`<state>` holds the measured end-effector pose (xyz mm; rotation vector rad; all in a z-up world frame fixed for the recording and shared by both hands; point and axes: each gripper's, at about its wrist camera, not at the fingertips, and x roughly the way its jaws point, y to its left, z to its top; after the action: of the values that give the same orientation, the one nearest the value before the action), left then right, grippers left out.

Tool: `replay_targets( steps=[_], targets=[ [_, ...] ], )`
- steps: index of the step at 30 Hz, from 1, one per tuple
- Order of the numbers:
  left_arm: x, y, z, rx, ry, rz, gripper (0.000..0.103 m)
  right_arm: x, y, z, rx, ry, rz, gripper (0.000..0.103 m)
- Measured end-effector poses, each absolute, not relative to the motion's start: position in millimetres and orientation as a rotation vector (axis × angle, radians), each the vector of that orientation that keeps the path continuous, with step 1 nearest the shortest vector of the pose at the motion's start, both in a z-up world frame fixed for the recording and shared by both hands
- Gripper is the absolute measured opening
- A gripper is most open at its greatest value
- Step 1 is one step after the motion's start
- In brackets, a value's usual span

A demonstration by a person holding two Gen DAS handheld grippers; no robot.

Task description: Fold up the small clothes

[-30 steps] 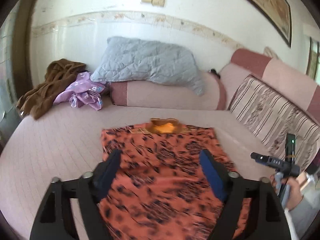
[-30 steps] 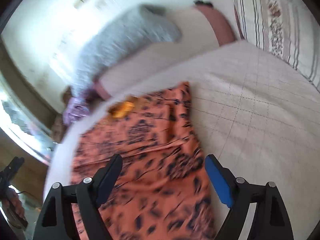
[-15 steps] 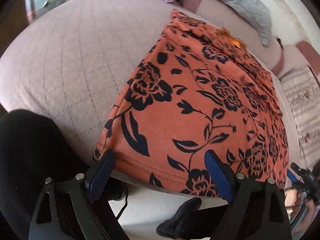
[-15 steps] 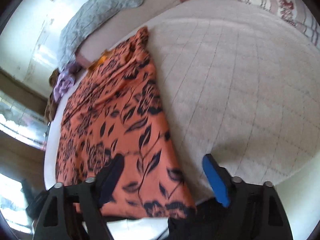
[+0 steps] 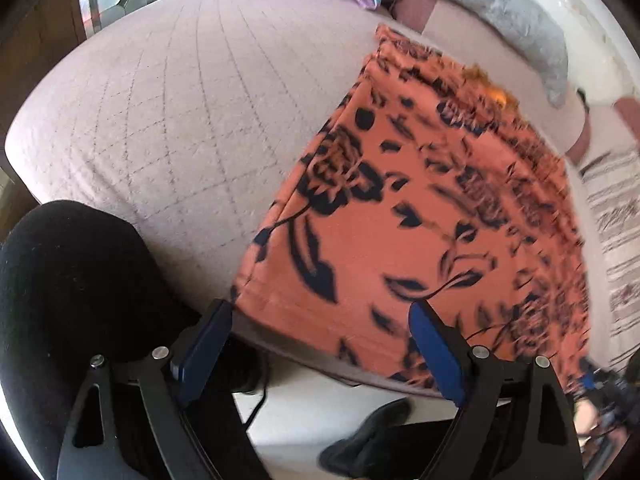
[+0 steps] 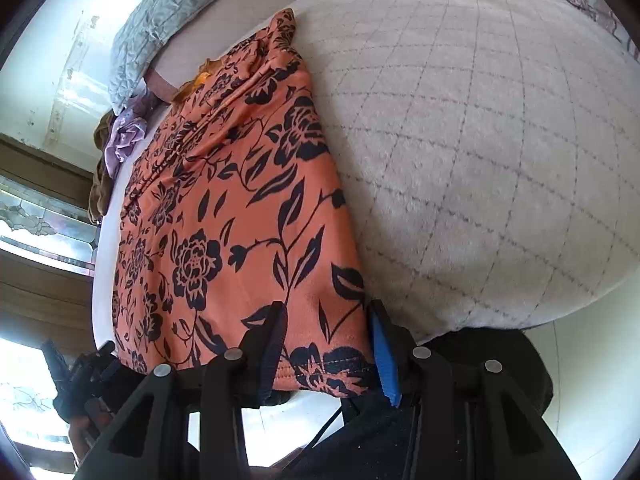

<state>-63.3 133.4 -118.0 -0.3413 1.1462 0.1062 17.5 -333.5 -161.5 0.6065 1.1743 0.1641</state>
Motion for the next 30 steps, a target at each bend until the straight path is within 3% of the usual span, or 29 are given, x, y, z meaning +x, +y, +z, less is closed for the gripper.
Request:
replay_targets(
  steps=[7, 11, 12, 13, 14, 15, 16, 21, 26, 27, 28, 30],
  targets=[
    [-66, 146, -120, -0.354, 1.122, 0.146, 0.087, 8, -329, -158, 0.586, 1.193, 0.191, 0.045],
    [-58, 146, -128, -0.342, 1.157, 0.125, 0.047, 8, -331, -163, 0.595, 1.195, 0.185, 0.044],
    [-58, 147, -127, -0.345, 1.156, 0.122, 0.04, 8, -329, -164, 0.576, 1.198, 0.18, 0.037],
    [-58, 148, -123, -0.347, 1.146, 0.099, 0.016, 9, -327, -163, 0.544, 1.205, 0.167, 0.033],
    [-57, 148, -119, -0.363, 1.142, 0.076, 0.011, 9, -327, -163, 0.517, 1.212, 0.156, 0.025],
    [-59, 148, -110, -0.373, 1.12, 0.064, 0.011, 8, -328, -162, 0.514, 1.216, 0.149, 0.011],
    [-60, 145, -100, -0.355, 1.088, 0.054, 0.011, 8, -330, -159, 0.521, 1.215, 0.152, 0.008],
    [-58, 139, -95, -0.324, 1.06, 0.037, 0.012, 3, -335, -130, 0.555, 1.145, 0.187, 0.012],
    [-52, 143, -126, -0.323, 1.127, 0.056, 0.019, 9, -338, -166, 0.623, 1.228, 0.169, 0.016],
    [-52, 142, -125, -0.308, 1.131, 0.047, 0.019, 8, -339, -166, 0.634, 1.217, 0.167, 0.016],
    [-53, 141, -124, -0.311, 1.126, 0.038, 0.012, 7, -341, -164, 0.645, 1.21, 0.174, 0.016],
    [-54, 143, -110, -0.341, 1.084, 0.006, 0.011, 6, -340, -158, 0.639, 1.188, 0.199, 0.009]
  ],
)
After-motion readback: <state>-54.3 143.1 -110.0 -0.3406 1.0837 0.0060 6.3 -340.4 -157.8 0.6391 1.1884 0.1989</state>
